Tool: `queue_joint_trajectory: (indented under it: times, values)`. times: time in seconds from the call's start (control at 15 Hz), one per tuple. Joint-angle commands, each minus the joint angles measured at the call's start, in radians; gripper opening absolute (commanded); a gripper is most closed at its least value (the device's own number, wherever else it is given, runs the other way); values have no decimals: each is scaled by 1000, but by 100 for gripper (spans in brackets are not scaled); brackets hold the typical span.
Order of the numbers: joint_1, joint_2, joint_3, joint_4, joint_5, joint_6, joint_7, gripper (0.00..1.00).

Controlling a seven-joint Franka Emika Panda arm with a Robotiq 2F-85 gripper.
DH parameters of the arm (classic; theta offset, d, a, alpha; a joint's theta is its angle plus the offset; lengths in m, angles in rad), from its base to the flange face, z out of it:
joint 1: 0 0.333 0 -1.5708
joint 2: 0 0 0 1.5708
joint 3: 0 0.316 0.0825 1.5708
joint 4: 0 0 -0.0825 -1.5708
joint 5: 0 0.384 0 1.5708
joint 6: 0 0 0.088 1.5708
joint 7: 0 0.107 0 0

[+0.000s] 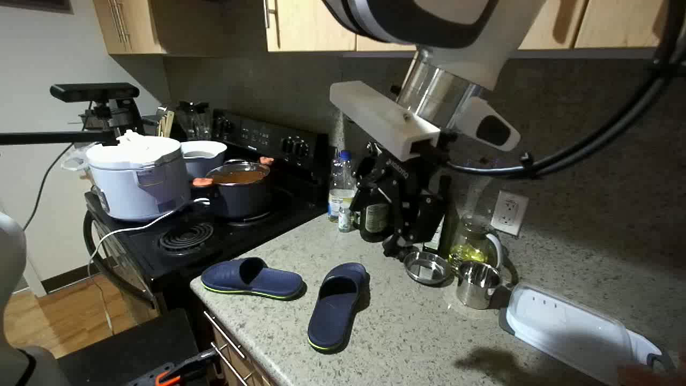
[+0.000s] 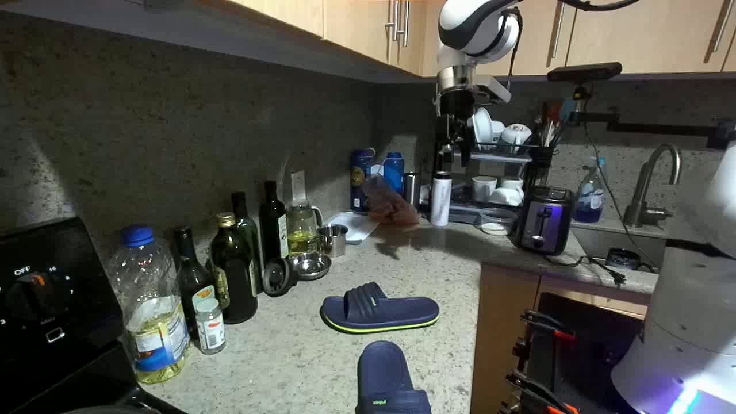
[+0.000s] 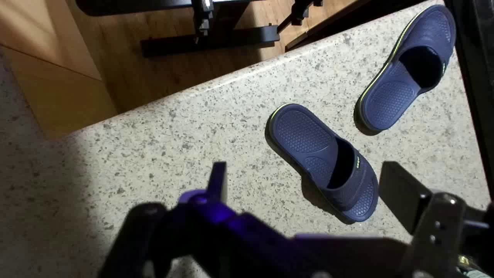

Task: Fold the slippers together

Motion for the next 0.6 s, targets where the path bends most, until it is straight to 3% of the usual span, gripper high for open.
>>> queue_joint_trajectory:
  times: [0.0,0.53]
  values:
    - [-32,3,29,2,4,-3,-4,100]
    - [-3,31,124,-79,-27,130,17,100]
